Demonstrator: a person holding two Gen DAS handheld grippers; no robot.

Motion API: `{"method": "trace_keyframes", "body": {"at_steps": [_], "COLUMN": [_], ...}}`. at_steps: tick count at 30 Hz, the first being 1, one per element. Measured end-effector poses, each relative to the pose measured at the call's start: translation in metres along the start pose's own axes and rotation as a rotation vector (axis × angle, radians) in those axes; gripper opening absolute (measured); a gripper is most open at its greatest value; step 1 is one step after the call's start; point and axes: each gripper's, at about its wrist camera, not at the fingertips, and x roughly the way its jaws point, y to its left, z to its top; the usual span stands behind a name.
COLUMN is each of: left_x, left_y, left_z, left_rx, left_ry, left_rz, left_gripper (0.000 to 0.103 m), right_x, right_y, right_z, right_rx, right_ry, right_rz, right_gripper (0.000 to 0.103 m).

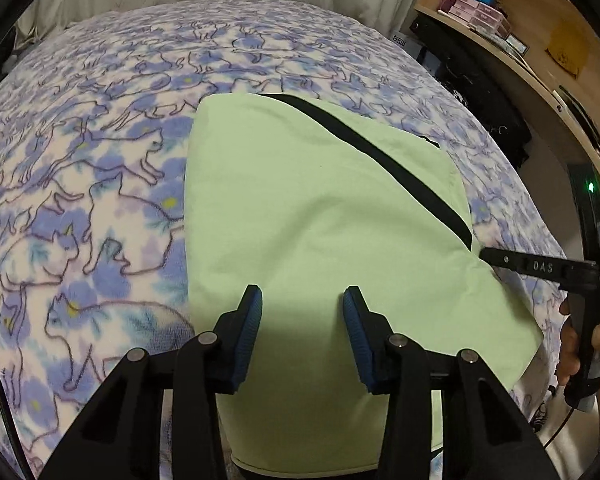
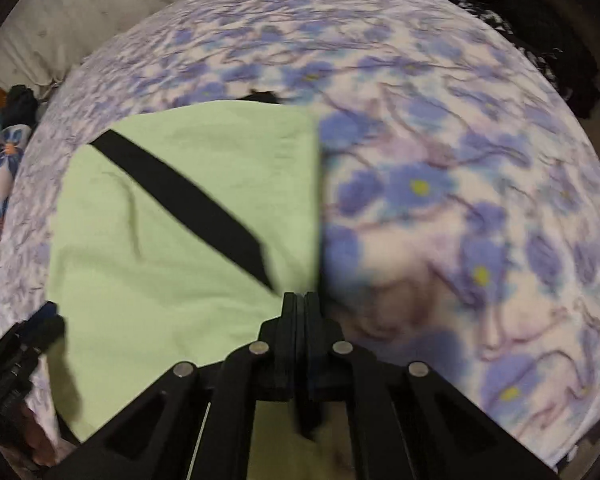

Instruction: Fold large clothes

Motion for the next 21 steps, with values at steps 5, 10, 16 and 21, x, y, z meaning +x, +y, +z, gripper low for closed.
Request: {"method": "trace_keyframes", "body": {"at_steps": [5, 10, 16, 21], "left_x": [0.001, -0.002, -0.012, -0.029], "left_y": [-0.004, -0.003, 0.001, -0.001], "left_z": [0.0, 0.002, 0.002, 0.001], "left_rx": [0.017, 0.006, -0.022, -0.01], "left_ry": [0.007, 0.026, 0.029, 0.019], "left_rz": [0.012, 0.012, 0.029, 0.088], "left_gripper": [0.044, 0.05, 0.055, 0.07], "right_x": [-0.004, -0.01, -0.019, -0.035], "right_y": [-0.003, 0.003, 0.009, 0.018], "right_z": [-0.002, -0.004, -0.007, -0.013], "right_rx": [0.022, 0.006, 0.002, -0.003], "right_ry": [-0.003, -0.019, -0.04, -0.055], "right_rz": [0.017, 0.012, 0.03, 0.066], "right_gripper": [0.004, 0.005, 0.005, 0.006]}}
